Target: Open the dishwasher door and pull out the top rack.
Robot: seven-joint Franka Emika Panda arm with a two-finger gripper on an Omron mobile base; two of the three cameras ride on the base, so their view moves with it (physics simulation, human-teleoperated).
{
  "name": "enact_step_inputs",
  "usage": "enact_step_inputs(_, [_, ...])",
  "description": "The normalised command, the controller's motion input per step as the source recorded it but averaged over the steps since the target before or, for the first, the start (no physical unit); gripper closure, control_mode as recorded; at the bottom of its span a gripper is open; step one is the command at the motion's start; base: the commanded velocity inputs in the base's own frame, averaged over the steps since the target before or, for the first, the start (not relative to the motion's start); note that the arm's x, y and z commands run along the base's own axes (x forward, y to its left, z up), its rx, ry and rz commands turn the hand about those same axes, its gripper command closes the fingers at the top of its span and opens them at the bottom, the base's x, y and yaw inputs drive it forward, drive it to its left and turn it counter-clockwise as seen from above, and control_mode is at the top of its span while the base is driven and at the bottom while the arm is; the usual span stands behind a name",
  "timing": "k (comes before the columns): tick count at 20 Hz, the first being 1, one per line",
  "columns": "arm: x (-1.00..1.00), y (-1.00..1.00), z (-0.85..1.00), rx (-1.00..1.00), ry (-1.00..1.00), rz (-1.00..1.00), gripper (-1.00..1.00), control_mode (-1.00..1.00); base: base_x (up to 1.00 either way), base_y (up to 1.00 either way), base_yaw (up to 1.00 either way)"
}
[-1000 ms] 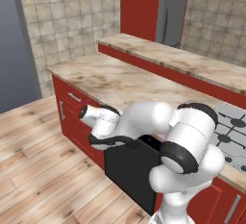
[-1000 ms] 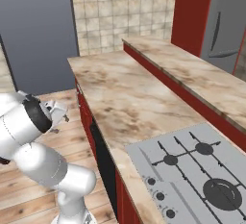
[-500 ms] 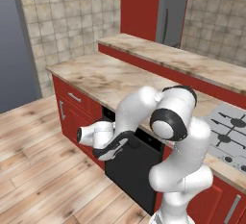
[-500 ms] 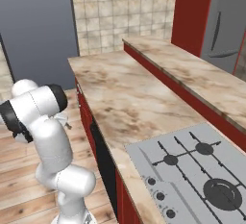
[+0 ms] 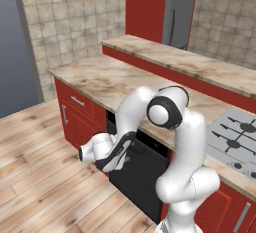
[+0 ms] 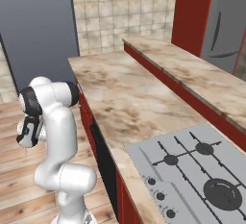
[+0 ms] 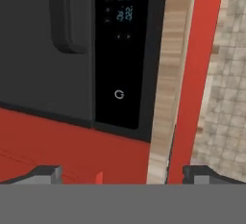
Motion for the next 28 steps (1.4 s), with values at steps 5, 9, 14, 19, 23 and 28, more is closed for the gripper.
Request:
enact_step_inputs(5, [0.17,-0.32,-0.14,-0.11,-0.13,0.00,-1.00,-1.00,0.00,0.00,0.00])
enact_step_inputs(9, [0.38,-0.36,-0.11,-0.04,-0.04,0.00,-1.00,-1.00,0.00,0.00,0.00])
enact_step_inputs(14, [0.35,-0.28,-0.20,0.00,0.00,0.00,-1.00,-1.00,0.00,0.00,0.00])
enact_step_inputs(19, [0.32,-0.23,-0.36,0.01,0.01,0.00,-1.00,-1.00,0.00,0.00,0.00])
enact_step_inputs(23, [0.49,-0.16,-0.46,0.00,0.01,0.00,-1.00,-1.00,0.00,0.00,0.00])
enact_step_inputs(28, [0.56,-0.12,-0.31,0.00,0.00,0.00,-1.00,-1.00,0.00,0.00,0.00])
